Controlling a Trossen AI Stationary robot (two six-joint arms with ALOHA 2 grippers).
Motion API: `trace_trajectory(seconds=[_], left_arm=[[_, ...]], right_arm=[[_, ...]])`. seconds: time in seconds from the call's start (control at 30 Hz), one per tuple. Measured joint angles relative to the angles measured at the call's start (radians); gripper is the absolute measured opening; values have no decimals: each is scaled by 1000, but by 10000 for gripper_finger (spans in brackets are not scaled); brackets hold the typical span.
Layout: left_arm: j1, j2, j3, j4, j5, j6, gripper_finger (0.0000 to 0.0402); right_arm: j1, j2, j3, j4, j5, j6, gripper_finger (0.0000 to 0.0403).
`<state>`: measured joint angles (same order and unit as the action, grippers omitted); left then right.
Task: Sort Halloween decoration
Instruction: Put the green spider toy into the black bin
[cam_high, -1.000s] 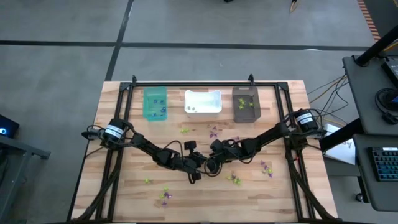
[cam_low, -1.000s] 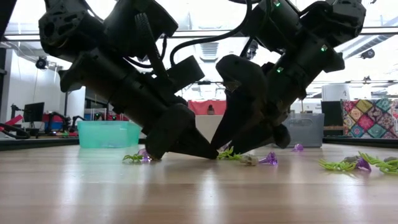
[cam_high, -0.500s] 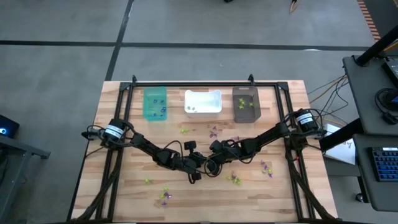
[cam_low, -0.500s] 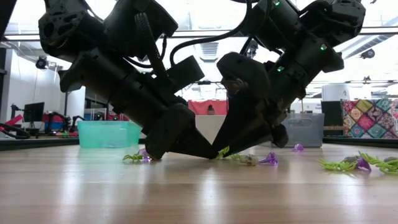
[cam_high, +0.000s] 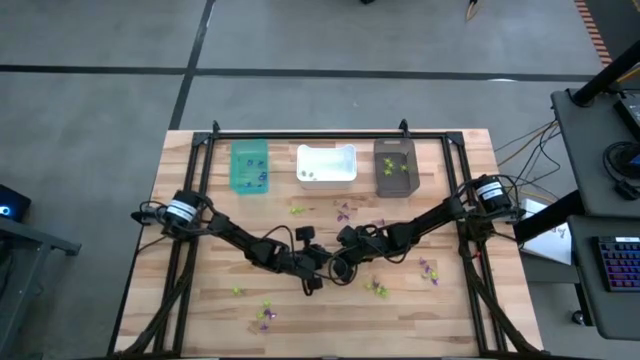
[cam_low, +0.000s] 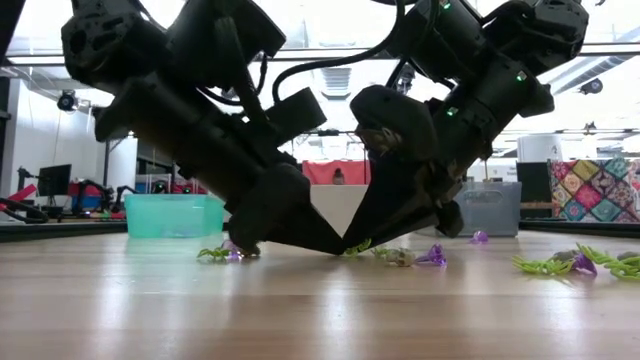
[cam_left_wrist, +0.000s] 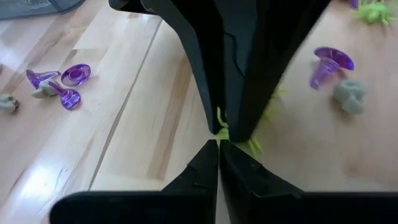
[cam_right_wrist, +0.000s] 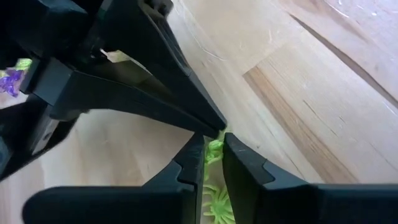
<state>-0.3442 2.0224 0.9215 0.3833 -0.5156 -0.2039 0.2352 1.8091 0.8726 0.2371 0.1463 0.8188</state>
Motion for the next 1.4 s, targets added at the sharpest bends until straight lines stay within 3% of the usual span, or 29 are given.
trace_trajectory(seconds=[0.3, 0.63, 0.77, 0.9, 1.07, 1.4], left_arm=[[-16, -128, -1, -186, -58, 0, 0], [-99, -333, -1, -339, -254, 8, 0], [-131, -375, -1, -358, -242, 15, 0], [-135, -341, -1, -335, -151, 4, 0], [-132, -229, -2, -226, -148, -3, 0], [-53, -45, 0, -77, -115, 10, 0]], right_arm=[[0, -20, 0, -3, 3, -21, 44], [-2, -87, 0, 0, 11, -75, 43], [-2, -88, 0, -11, 11, -80, 43], [-4, -88, 0, -70, 10, -42, 44], [-7, -89, 2, -84, -21, 0, 51], [-8, -90, 2, -97, -49, 0, 118]])
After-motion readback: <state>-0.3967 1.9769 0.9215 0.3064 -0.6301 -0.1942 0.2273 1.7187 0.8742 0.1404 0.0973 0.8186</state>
